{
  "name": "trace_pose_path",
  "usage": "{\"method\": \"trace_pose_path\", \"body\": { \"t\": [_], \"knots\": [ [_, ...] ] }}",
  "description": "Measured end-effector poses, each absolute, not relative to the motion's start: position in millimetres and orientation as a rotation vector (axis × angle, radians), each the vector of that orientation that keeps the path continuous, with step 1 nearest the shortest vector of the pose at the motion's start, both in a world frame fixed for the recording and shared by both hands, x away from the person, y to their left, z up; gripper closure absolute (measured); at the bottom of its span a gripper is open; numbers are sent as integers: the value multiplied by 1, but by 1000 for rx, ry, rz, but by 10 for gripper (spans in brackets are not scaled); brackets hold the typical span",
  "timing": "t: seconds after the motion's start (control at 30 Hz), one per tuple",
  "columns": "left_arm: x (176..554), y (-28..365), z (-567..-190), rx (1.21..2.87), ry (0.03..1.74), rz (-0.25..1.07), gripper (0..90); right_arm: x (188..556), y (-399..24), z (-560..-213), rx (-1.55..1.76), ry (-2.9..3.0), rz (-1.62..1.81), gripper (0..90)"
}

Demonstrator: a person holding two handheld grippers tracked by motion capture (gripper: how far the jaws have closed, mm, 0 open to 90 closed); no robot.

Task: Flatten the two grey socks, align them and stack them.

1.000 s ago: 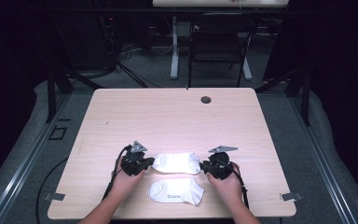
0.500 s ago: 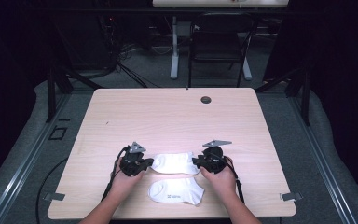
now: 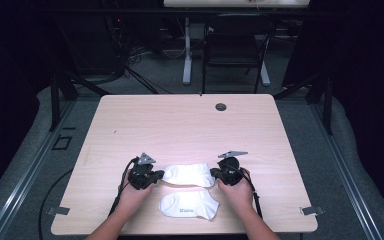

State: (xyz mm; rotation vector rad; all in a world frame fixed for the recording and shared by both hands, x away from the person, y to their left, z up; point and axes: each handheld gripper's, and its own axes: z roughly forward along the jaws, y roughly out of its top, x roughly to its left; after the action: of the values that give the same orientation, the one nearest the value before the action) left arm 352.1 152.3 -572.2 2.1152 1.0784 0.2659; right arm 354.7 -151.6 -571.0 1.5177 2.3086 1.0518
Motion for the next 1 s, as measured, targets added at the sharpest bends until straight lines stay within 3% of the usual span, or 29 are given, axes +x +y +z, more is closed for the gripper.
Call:
{"method": "trace_pose_path", "body": {
  "t": [1.0],
  "knots": [
    [331, 161, -539, 2048, 1009, 255, 900, 327, -152, -524, 1381, 2303, 1216, 863]
  ]
}}
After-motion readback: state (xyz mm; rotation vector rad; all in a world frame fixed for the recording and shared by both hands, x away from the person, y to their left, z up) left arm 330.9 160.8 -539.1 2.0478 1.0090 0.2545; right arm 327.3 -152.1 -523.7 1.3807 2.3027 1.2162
